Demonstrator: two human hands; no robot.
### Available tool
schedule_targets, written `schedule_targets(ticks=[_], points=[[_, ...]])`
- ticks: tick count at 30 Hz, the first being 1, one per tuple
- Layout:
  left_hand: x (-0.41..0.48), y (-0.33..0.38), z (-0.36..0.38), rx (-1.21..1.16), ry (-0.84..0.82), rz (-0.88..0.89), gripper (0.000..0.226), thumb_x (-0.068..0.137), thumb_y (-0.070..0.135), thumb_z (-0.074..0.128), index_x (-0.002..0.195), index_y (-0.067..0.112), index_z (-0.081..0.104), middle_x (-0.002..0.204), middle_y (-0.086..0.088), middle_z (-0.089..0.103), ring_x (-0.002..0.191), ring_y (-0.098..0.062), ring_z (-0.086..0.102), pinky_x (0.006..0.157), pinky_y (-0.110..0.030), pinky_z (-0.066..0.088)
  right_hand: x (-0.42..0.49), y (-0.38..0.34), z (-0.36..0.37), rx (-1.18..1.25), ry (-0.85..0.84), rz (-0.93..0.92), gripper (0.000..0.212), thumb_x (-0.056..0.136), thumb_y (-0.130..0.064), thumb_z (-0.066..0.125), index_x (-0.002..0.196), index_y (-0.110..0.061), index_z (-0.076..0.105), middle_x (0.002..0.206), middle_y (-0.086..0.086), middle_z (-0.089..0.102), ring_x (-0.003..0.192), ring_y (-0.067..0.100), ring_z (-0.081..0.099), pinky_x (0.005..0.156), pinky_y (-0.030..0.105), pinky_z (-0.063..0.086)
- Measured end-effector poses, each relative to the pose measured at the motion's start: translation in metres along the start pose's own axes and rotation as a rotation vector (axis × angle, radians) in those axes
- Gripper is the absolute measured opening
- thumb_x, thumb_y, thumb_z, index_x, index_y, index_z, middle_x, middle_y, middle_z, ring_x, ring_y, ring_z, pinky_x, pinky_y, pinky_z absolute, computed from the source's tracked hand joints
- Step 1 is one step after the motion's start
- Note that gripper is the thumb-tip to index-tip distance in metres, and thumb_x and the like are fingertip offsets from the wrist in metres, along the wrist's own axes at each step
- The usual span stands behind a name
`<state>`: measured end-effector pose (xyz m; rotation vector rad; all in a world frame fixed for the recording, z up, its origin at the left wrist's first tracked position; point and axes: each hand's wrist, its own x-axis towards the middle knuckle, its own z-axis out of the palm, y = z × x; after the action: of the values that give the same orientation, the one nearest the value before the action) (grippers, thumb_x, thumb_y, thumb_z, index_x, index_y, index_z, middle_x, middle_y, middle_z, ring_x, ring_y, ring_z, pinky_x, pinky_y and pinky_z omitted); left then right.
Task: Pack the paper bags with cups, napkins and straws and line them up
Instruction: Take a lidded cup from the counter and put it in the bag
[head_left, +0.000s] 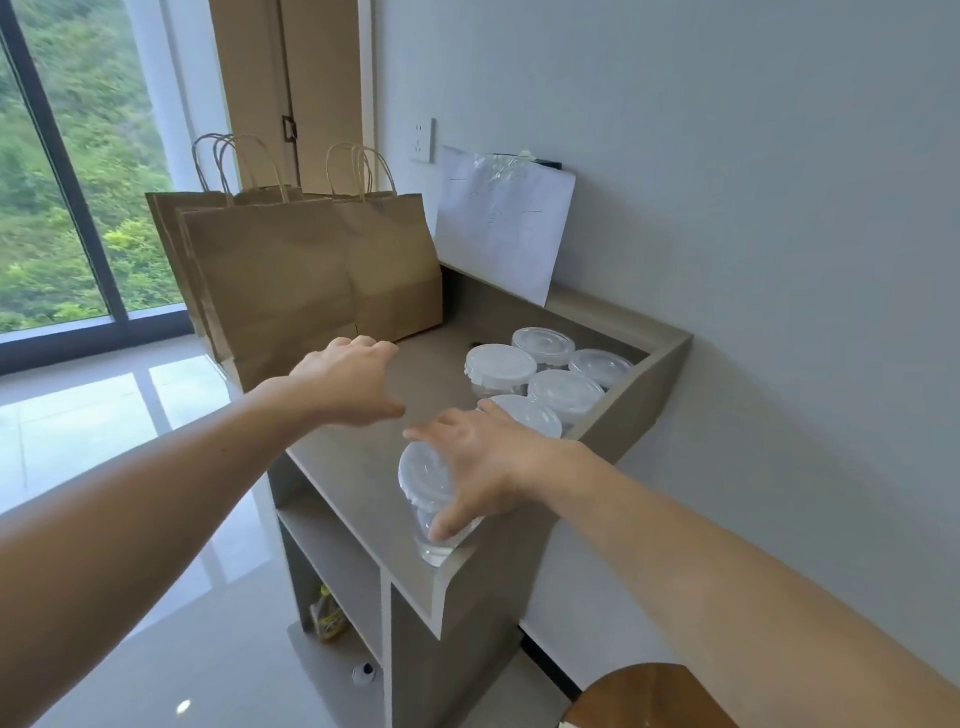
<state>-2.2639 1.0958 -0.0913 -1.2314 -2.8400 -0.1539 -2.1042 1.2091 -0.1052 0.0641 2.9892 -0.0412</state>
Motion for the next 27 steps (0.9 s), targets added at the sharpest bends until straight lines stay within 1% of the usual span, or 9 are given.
schedule_targets(ticks=[2,6,8,11,16,18,20,24,27], points=[[0.005,0.002,-0.004,0.001,0.009,0.017,0.079,0.083,0.05,0.063,0.15,0.025,0.03,0.15,0.001,0.038,0.139,-0.025,0.031,0.102,-0.043,0.039,-0.001,-0.001,-0.003,0.052,0.041,0.004,0.098,0.066,-0.056,0.078,0.149,-0.036,0.03,0.131,-0.001,0.046,0.125,0.019,0.04,0.107,0.03,0.023],[0.016,0.012,-0.022,-0.042,0.053,0.057,0.082,0.085,0.059,0.062,0.152,0.024,0.029,0.153,0.0,0.036,0.141,-0.026,0.031,0.106,-0.044,0.038,-0.021,0.004,-0.034,0.346,0.176,0.032,0.089,0.068,-0.044,0.082,0.143,-0.042,0.035,0.126,-0.006,0.045,0.12,0.015,0.043,0.096,0.031,0.042],[0.023,0.023,-0.034,-0.055,0.082,0.087,0.08,0.086,0.059,0.06,0.152,0.024,0.031,0.154,0.0,0.036,0.141,-0.027,0.031,0.105,-0.045,0.037,-0.043,0.014,-0.056,0.469,0.266,0.036,0.088,0.067,-0.041,0.083,0.142,-0.042,0.036,0.127,-0.011,0.043,0.119,0.009,0.043,0.091,0.024,0.042],[0.033,0.051,-0.051,-0.069,0.12,0.165,0.073,0.084,0.054,0.063,0.146,0.025,0.038,0.147,-0.002,0.043,0.135,-0.029,0.037,0.096,-0.043,0.039,-0.087,0.033,-0.083,0.567,0.383,0.094,0.09,0.063,-0.044,0.086,0.14,-0.043,0.039,0.133,-0.017,0.043,0.125,0.0,0.042,0.094,0.019,0.038],[0.033,0.139,-0.063,-0.085,0.191,0.388,0.069,0.084,0.048,0.062,0.145,0.022,0.039,0.144,-0.006,0.046,0.13,-0.03,0.041,0.093,-0.045,0.042,-0.181,0.072,-0.096,0.488,0.529,0.289,0.095,0.045,-0.063,0.079,0.133,-0.051,0.046,0.111,-0.04,0.046,0.11,-0.024,0.042,0.085,0.01,0.038],[0.024,0.184,-0.057,-0.106,0.202,0.502,0.065,0.083,0.046,0.062,0.139,0.02,0.043,0.134,-0.006,0.05,0.123,-0.029,0.044,0.083,-0.04,0.041,-0.224,0.089,-0.087,0.471,0.547,0.405,0.094,0.041,-0.066,0.077,0.129,-0.054,0.047,0.115,-0.034,0.047,0.107,-0.023,0.044,0.08,0.011,0.039],[0.01,0.231,-0.044,-0.12,0.196,0.61,0.064,0.081,0.045,0.061,0.138,0.02,0.045,0.13,-0.005,0.052,0.122,-0.029,0.046,0.082,-0.038,0.04,-0.266,0.105,-0.07,0.477,0.546,0.523,0.093,0.041,-0.063,0.08,0.128,-0.055,0.047,0.118,-0.03,0.047,0.109,-0.019,0.045,0.083,0.015,0.04],[-0.027,0.323,0.002,-0.097,0.058,0.741,0.075,0.081,0.048,0.061,0.148,0.023,0.035,0.146,-0.004,0.044,0.134,-0.028,0.04,0.101,-0.042,0.04,-0.338,0.135,-0.017,0.452,0.479,0.732,0.092,0.054,-0.052,0.088,0.135,-0.049,0.043,0.125,-0.019,0.047,0.115,0.002,0.048,0.093,0.027,0.043],[-0.053,0.377,0.052,-0.073,-0.074,0.792,0.077,0.085,0.047,0.06,0.151,0.022,0.03,0.15,-0.003,0.042,0.136,-0.027,0.038,0.104,-0.044,0.041,-0.379,0.156,0.034,0.401,0.401,0.86,0.093,0.058,-0.055,0.084,0.139,-0.044,0.039,0.126,-0.016,0.043,0.113,0.009,0.046,0.09,0.031,0.043]])
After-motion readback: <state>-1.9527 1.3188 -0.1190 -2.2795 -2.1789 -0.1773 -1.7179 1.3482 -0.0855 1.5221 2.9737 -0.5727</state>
